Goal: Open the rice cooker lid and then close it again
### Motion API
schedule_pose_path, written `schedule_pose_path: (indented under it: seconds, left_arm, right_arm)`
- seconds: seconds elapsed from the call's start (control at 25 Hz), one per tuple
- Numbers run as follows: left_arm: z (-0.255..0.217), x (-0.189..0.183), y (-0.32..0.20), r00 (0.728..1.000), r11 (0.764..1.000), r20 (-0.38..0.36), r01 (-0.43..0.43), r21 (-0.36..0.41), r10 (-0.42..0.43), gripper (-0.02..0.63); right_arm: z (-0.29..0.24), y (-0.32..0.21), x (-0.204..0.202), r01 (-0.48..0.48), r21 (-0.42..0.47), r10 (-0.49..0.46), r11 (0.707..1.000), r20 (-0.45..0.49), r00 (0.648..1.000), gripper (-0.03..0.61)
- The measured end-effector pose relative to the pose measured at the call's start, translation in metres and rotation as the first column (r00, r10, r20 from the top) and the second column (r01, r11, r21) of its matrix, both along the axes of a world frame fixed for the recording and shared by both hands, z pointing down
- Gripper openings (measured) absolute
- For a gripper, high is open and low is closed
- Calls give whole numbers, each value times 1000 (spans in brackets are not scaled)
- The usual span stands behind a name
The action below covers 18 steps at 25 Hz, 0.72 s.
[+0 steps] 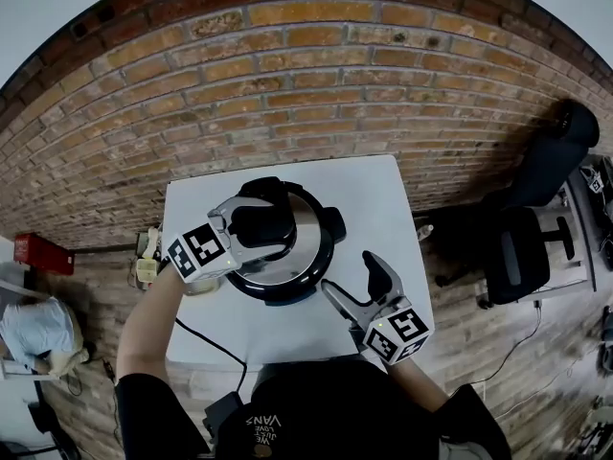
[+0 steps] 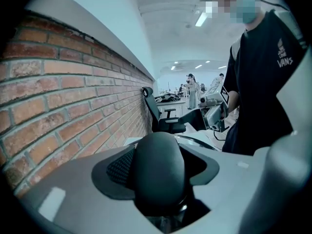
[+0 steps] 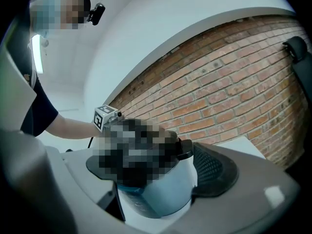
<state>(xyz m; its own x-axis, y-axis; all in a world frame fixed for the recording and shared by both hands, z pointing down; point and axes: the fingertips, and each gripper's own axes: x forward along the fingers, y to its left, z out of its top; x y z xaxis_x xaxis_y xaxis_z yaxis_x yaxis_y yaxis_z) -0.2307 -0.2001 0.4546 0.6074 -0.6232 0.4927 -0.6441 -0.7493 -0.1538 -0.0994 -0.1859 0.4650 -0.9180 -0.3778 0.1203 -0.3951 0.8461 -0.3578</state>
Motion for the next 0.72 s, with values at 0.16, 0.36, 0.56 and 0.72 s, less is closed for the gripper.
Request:
schedule_pose_path:
  seconds: [0.16, 0.36, 0.56, 0.72]
  left_arm:
    - [-3, 2, 2, 997, 997, 5, -80, 2, 80, 279]
    - [-6, 7, 5, 976, 976, 11, -217, -2, 217, 279]
    - [-2, 8, 7, 951, 951, 11, -309, -11, 309, 279]
    - [0, 11, 10, 917, 917, 14, -399, -17, 399, 279]
  right_arm:
    - [-1, 15, -3, -82, -15, 82, 997, -7, 997, 431]
    - [2, 31, -4, -174, -26, 173, 984, -21, 985, 431]
    - [4, 43, 0, -259, -20, 258, 966, -18, 966, 431]
    - [5, 54, 4, -312, -19, 312, 950, -26, 950, 431]
